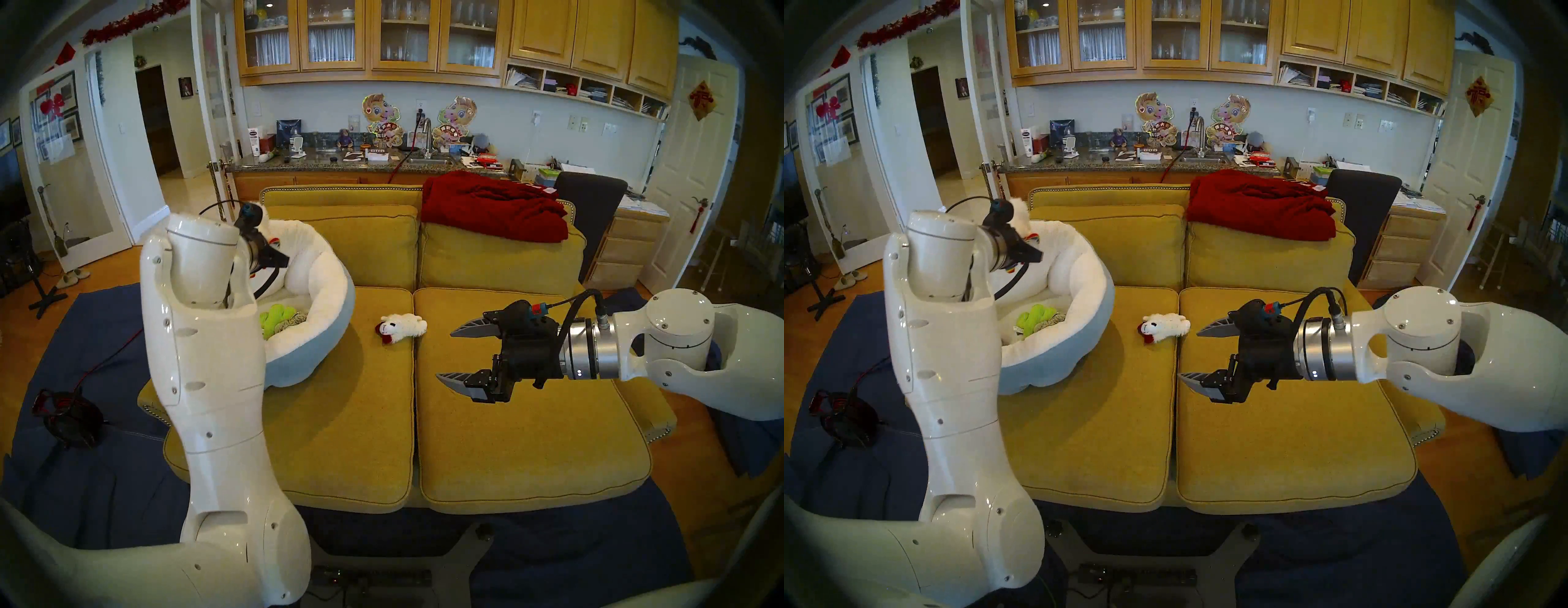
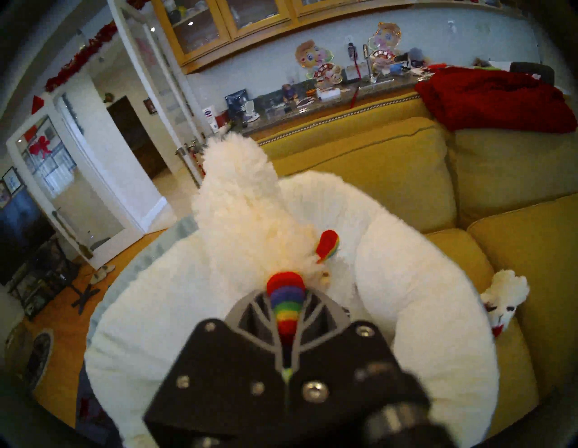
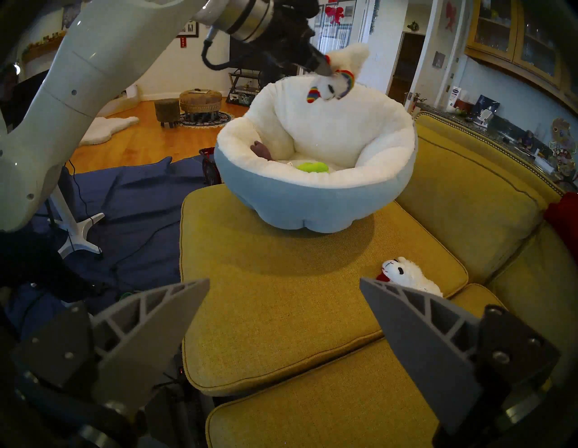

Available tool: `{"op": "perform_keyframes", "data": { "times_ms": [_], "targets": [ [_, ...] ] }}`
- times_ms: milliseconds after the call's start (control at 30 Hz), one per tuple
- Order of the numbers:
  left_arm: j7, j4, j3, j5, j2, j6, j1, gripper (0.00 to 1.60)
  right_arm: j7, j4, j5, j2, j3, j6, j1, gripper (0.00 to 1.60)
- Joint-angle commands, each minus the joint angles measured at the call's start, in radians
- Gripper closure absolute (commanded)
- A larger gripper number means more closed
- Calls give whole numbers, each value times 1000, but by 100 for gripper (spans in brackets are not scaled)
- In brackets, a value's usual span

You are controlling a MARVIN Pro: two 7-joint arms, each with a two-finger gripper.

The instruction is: Put toys into dog bed

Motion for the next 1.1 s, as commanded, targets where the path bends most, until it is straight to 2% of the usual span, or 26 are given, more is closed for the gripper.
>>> {"op": "perform_keyframes", "data": {
  "times_ms": [0,167,200,300,367,700,733,800,867,933,967,1067],
  "targets": [
    [-104,-93,39,-19,29,-2,109,160,-3,0,0,-2,24,-9,24,0],
    [-115,-140,71,-49,63,-2,202,160,-3,0,0,-2,25,-10,26,0],
    [-95,-131,69,-54,60,-2,194,160,-3,0,0,-2,25,-10,26,0],
    [-113,-160,62,-75,94,-2,256,160,-3,0,0,-2,26,-11,27,0],
    [-95,-157,59,-89,103,-2,259,160,-3,0,0,-2,26,-11,27,0],
    [-108,-98,7,-201,227,-2,262,160,-3,0,0,-2,24,-11,30,0],
    [-108,-81,1,-224,250,-2,259,139,-3,0,0,-2,24,-11,30,0],
    [-115,-63,-6,-248,278,-2,250,0,-3,0,0,-2,24,-12,31,0],
    [-96,-47,-12,-276,290,-2,242,0,-3,0,0,-2,24,-12,31,0],
    [-145,-36,-20,-293,324,-2,234,0,-3,0,0,-2,24,-12,31,0],
    [-93,-30,-17,-324,322,-2,236,0,-3,0,0,-2,24,-12,31,0],
    [-107,-38,-16,-366,354,-2,244,0,-3,0,0,-2,23,-12,32,0]
  ]
}}
